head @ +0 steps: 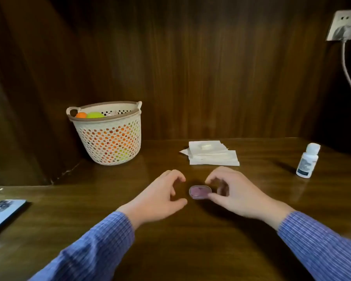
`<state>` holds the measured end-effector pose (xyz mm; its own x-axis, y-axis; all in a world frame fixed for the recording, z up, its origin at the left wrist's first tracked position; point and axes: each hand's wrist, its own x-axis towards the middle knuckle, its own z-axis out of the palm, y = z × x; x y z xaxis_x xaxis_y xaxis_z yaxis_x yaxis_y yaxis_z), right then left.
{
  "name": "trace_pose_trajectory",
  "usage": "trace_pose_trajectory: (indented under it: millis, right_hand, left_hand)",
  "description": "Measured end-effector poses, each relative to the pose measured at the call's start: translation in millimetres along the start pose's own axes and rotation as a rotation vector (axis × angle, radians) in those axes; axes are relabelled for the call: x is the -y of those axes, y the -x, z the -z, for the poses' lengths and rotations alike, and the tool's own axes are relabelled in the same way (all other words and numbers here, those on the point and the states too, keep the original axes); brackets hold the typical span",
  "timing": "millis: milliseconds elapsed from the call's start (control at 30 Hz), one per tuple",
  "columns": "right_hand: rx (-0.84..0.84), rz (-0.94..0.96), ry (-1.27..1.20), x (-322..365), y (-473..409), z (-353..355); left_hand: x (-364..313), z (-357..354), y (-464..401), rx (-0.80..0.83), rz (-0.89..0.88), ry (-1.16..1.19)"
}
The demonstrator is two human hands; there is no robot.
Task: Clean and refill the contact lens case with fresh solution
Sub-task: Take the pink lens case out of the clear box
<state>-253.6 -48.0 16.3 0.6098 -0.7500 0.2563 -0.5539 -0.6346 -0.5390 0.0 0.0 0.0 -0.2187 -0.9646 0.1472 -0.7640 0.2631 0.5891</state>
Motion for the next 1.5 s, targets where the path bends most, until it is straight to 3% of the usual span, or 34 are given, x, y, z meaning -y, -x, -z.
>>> trace_pose_trajectory:
  millis: [167,333,633,833,1067,1500]
  right_hand:
    - [0.094,0.035,0.164,-11,-18,-14]
    - [0.047,0.086,0.216,-17,-16,-18]
    - [-0.028,0.207,0.44,-5,-19,-25]
    - [0.039,0.185,0.416,1,-24,-25]
    - [0.134,0.208,0.577,13,-29,-21]
    - [0.045,0.248,0.549,12,-27,-25]
  left_hand:
    - [-3,-24,-20,0.027,-0.035,-0.011]
    - [-1,-32,-25,-0.066,-0.054,0.068]
    - [3,-34,-33,-0.066,-0.099,0.147]
    - [3,-32,-37,-0.043,-0.099,0.143]
    - [4,-31,-36,-0.039,-0.067,0.168]
    - [7,-24,-40,-0.007,-0.014,0.272]
